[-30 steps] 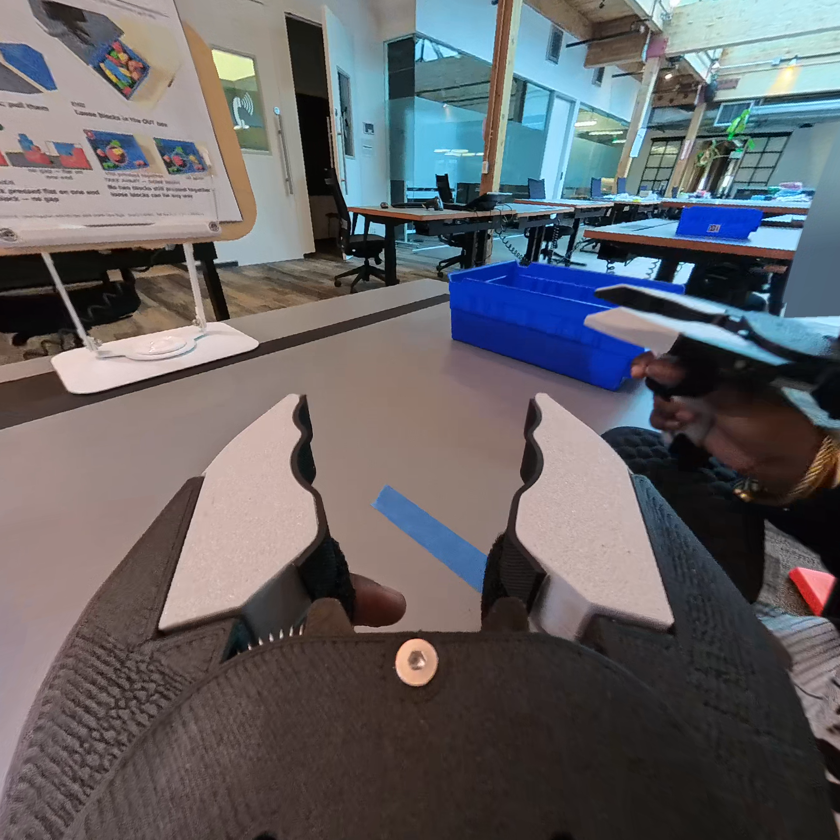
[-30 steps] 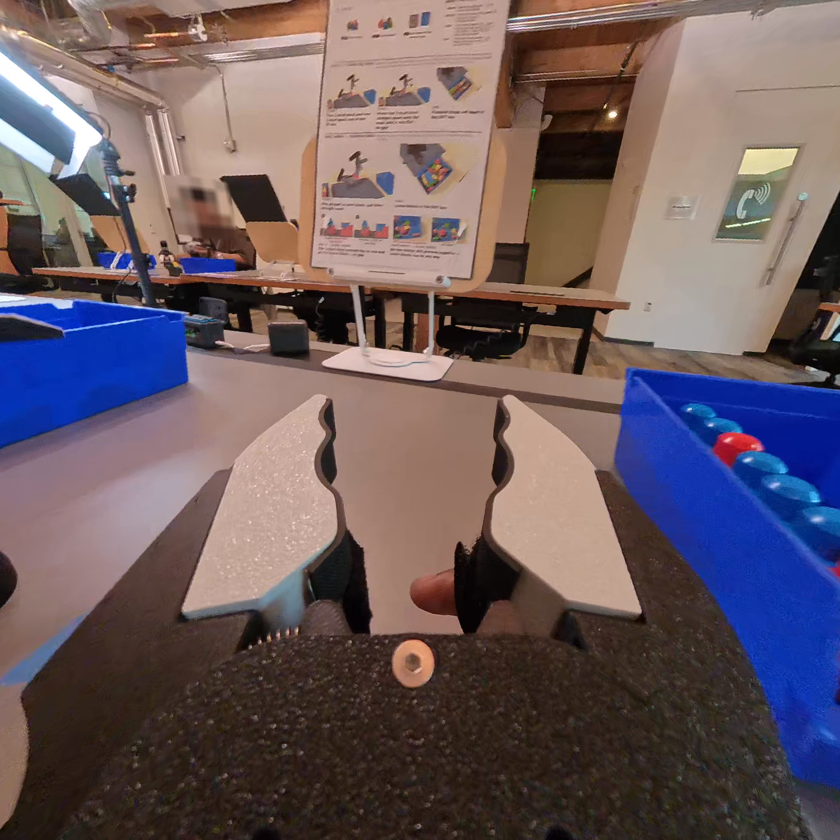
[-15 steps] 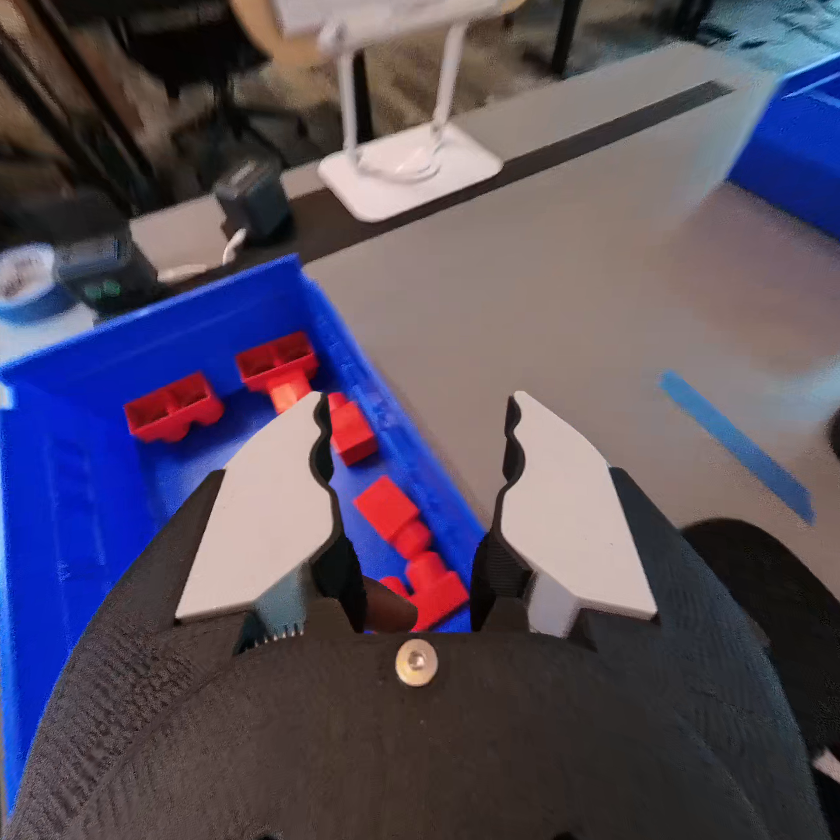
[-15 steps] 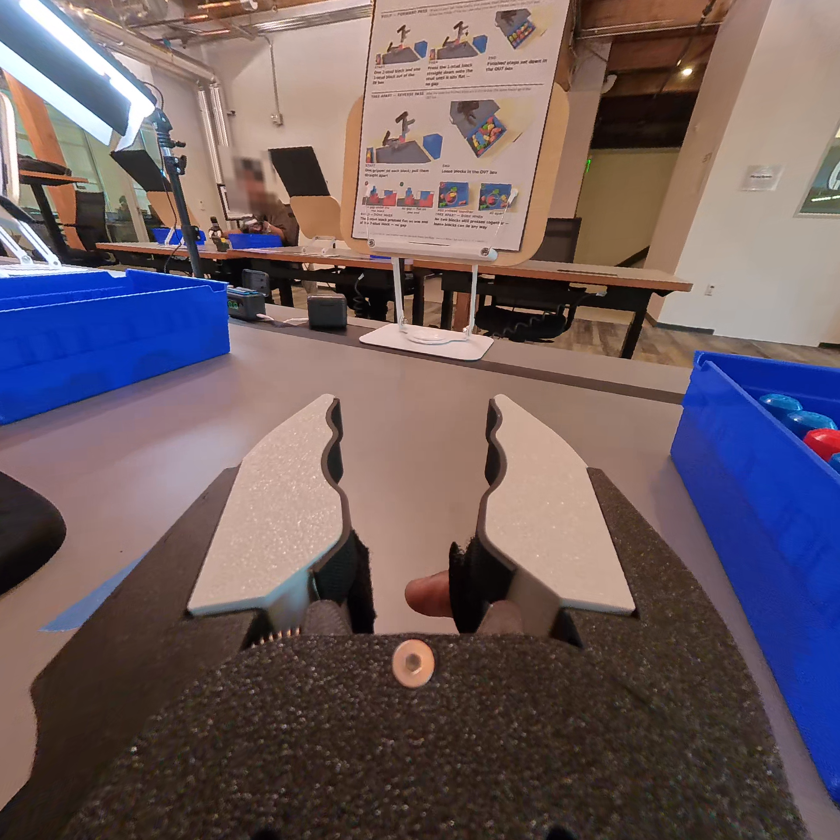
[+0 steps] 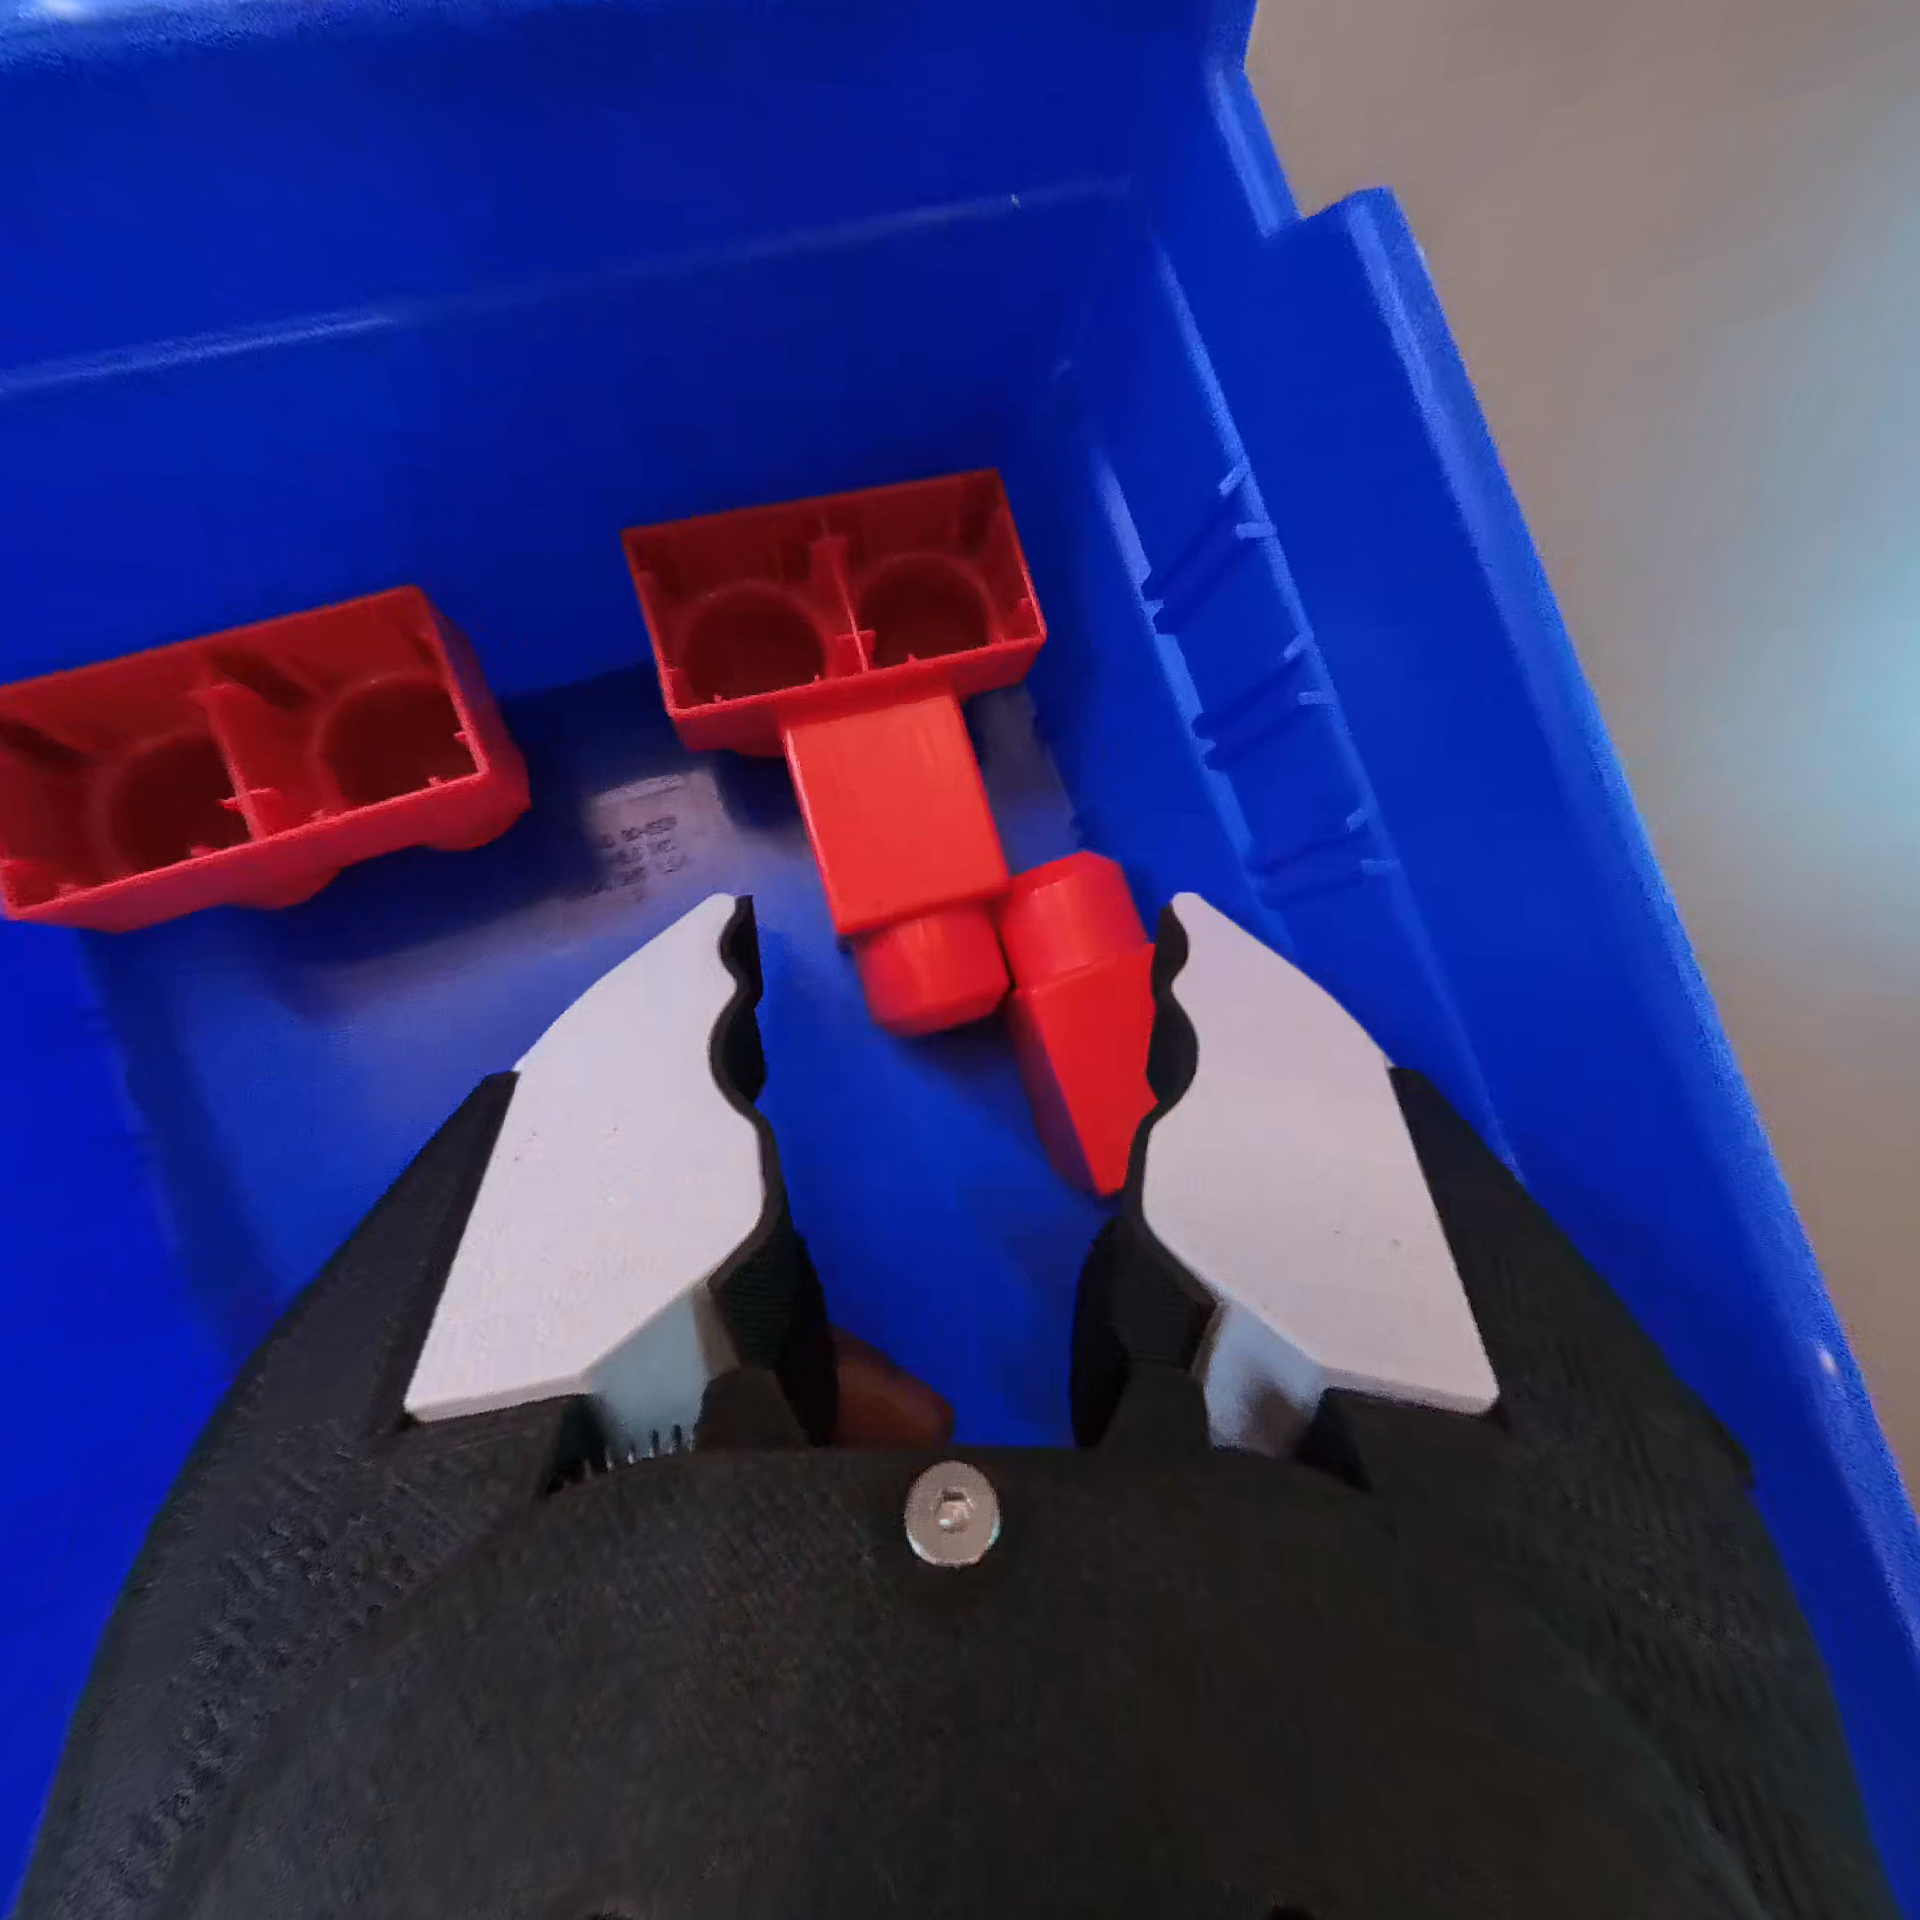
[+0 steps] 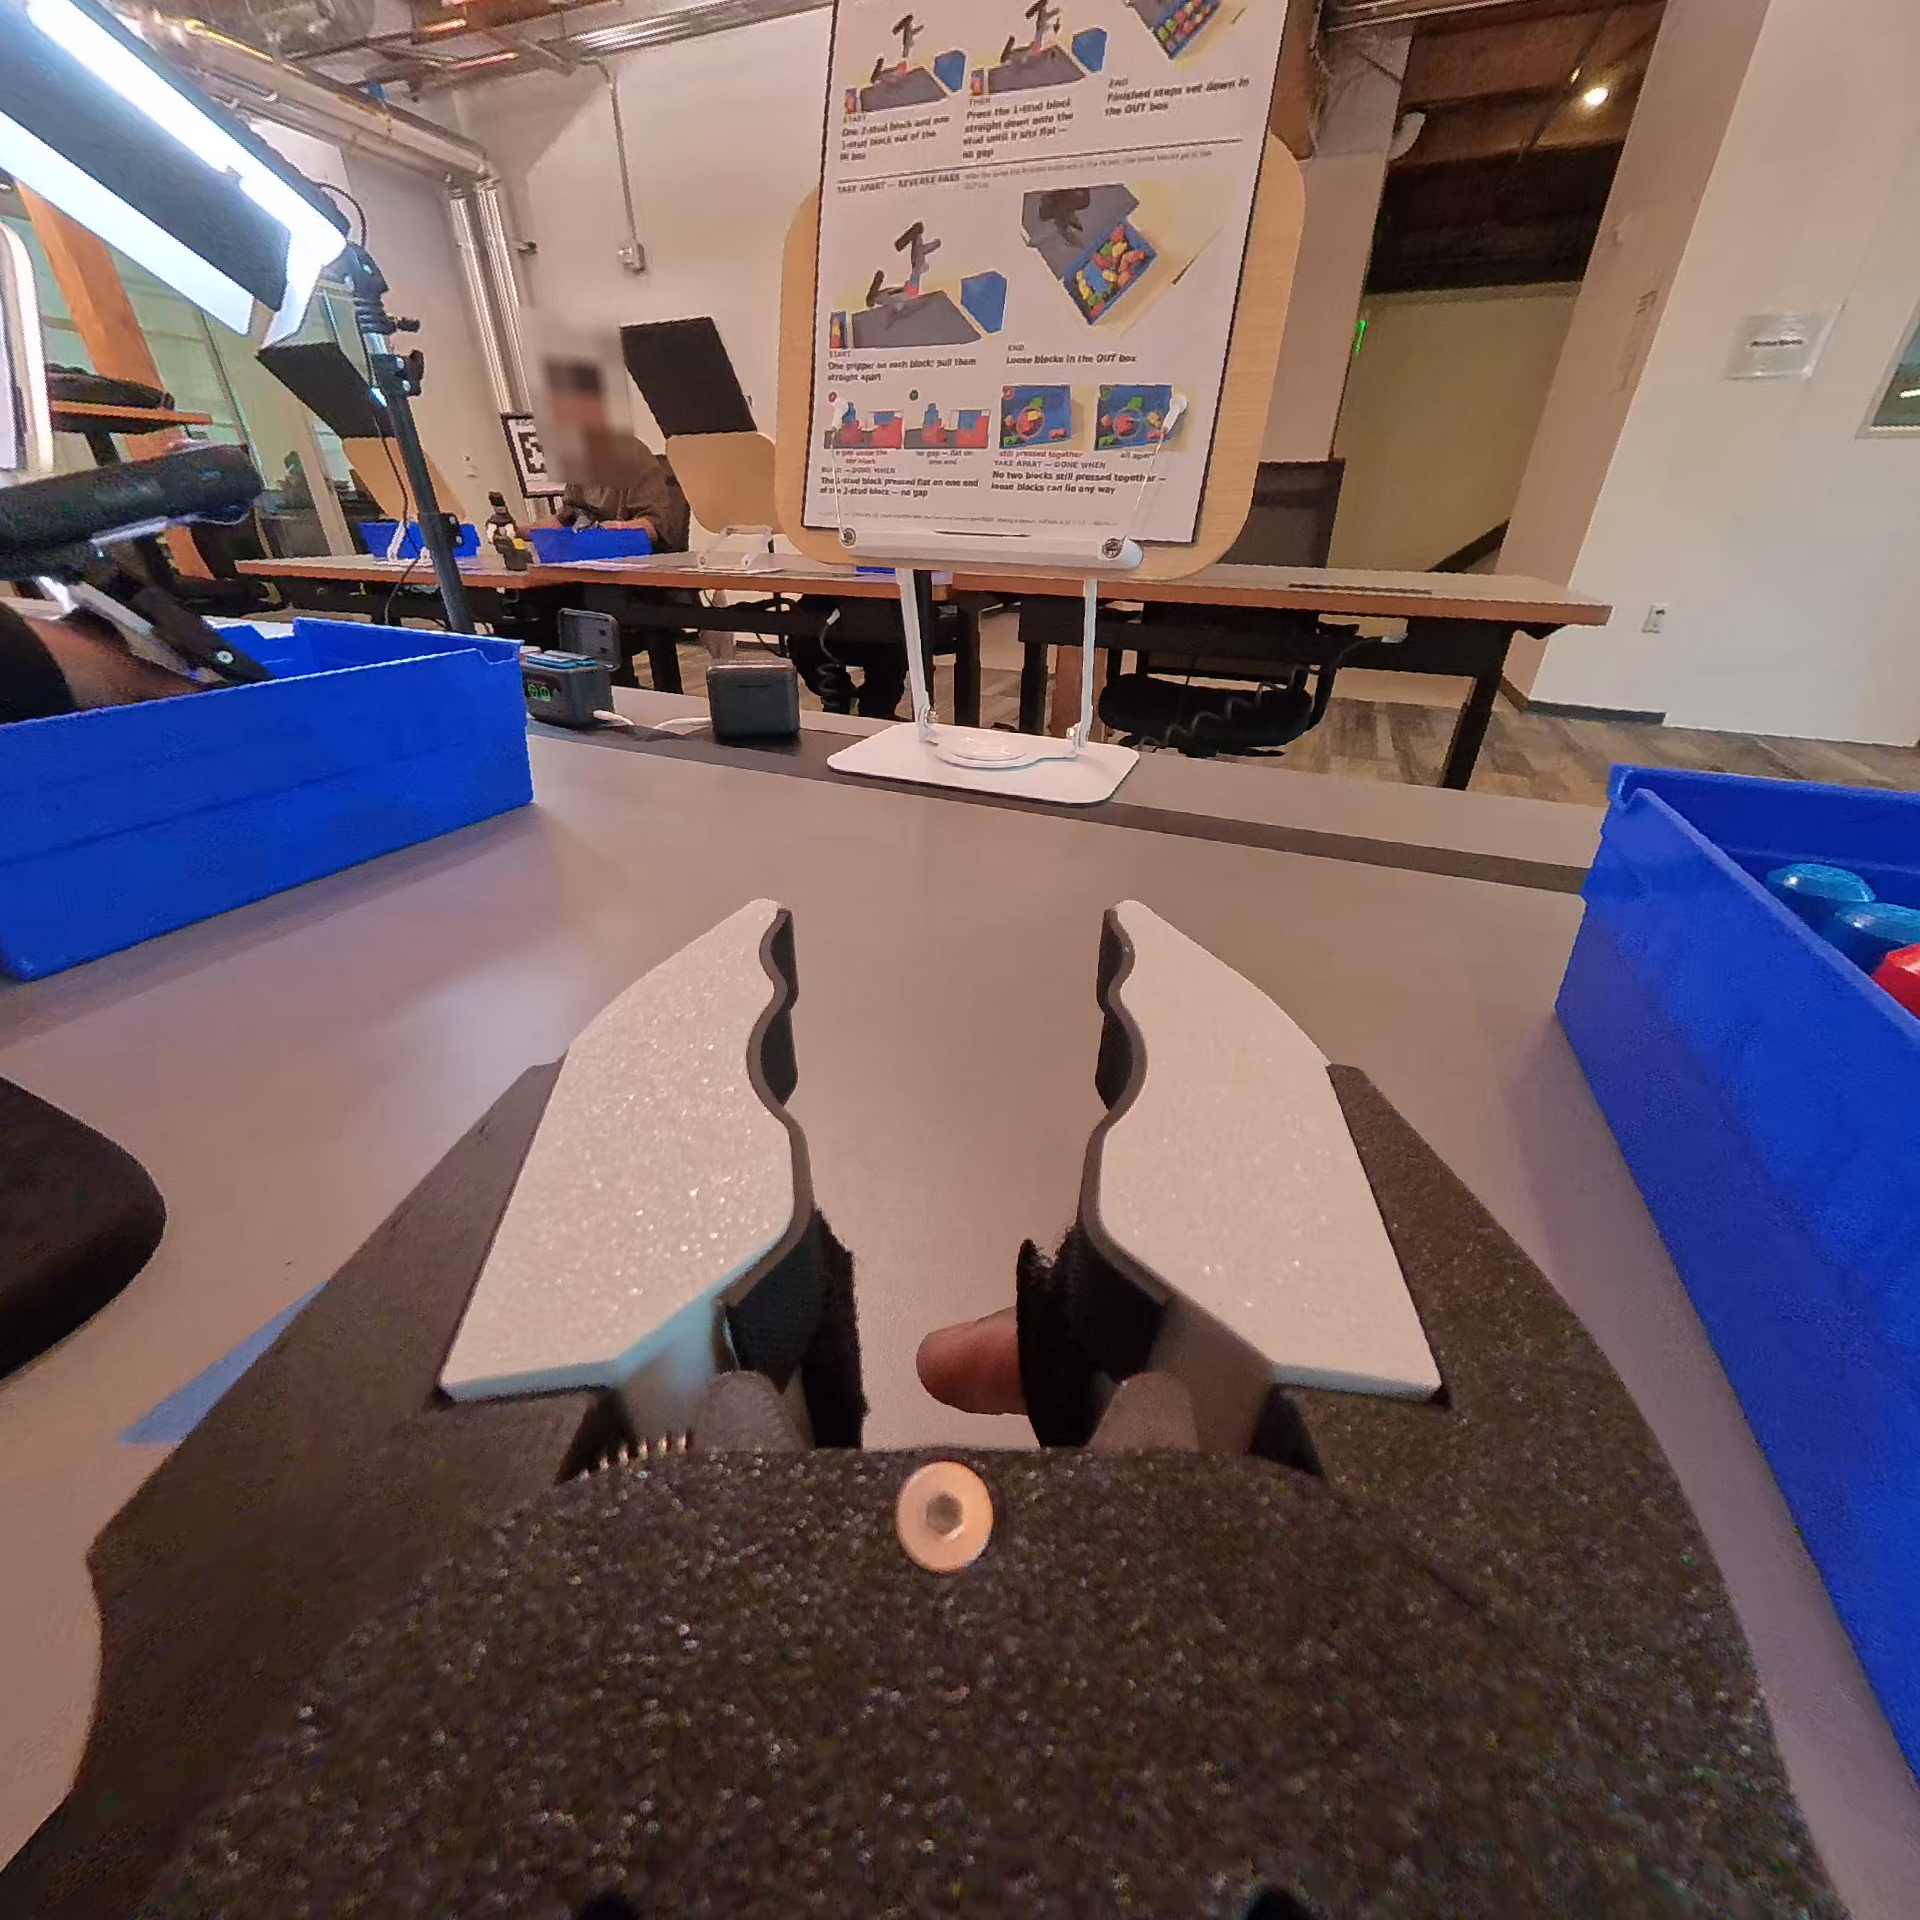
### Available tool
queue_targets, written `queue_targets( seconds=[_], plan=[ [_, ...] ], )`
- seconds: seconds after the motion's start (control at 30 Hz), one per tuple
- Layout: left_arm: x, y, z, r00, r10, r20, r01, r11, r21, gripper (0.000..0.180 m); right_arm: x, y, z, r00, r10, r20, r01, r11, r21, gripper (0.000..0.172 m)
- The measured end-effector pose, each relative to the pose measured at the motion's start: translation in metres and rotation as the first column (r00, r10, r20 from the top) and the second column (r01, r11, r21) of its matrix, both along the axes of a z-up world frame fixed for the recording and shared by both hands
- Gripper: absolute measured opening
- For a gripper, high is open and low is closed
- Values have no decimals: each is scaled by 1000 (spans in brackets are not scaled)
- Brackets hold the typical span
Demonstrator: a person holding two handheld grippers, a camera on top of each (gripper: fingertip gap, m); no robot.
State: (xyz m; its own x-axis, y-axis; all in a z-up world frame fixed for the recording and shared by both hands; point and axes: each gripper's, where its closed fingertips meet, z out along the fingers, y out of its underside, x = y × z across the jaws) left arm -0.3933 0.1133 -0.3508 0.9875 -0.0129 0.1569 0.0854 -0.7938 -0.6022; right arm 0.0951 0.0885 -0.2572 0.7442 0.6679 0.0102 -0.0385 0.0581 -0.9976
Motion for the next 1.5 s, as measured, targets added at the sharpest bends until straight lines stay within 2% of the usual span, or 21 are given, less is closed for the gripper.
queue_targets(
  seconds=[0.03,0.1,0.23,0.3,0.57,0.63,0.7,0.77,0.83,1.0,1.1,1.23,1.33,1.43,1.5],
  plan=[
    [3,1,-4,1000,-10,29,11,1000,-5,63,0,0,0,1000,-1,2,1,1000,0,56],
    [6,3,-6,997,-13,73,12,1000,10,58,0,0,0,1000,-1,1,1,1000,2,55],
    [-2,-7,1,997,14,69,-16,999,29,44,0,1,0,1000,2,-3,-2,1000,-4,55],
    [-10,-20,-1,999,27,30,-26,1000,-3,37,0,1,0,1000,4,-2,-4,1000,-4,55],
    [-60,-72,3,966,128,-226,-153,984,-93,37,-1,0,-1,1000,3,5,-3,1000,2,54],
    [-61,-77,13,954,139,-266,-158,986,-54,42,-1,0,-1,1000,2,5,-2,1000,2,54],
    [-47,-74,28,968,131,-214,-131,991,18,56,-1,0,-1,1000,1,6,-1,1000,2,53],
    [-14,-67,42,995,65,-80,-56,993,105,59,-2,0,-1,1000,2,12,-2,1000,3,53],
    [19,-66,40,999,-43,26,40,993,109,59,-2,0,-1,1000,0,19,0,1000,7,53],
    [31,-64,2,996,-82,-21,81,996,-24,61,-4,0,-2,999,-6,38,6,1000,17,53],
    [32,-60,4,996,-84,38,85,996,0,41,-4,0,-2,999,-12,50,11,1000,24,53],
    [5,-65,3,1000,-20,-22,19,1000,-16,24,-5,0,-2,998,-17,62,15,999,28,53],
    [-13,-74,2,997,26,-79,-28,999,-27,24,-6,0,-3,998,-17,67,16,1000,27,53],
    [10,-78,26,997,-45,58,40,995,91,31,-5,0,-3,998,-19,65,17,1000,27,52],
    [25,-88,33,989,-115,94,105,989,100,40,-6,0,-4,997,-17,69,15,1000,24,52]
  ],
)
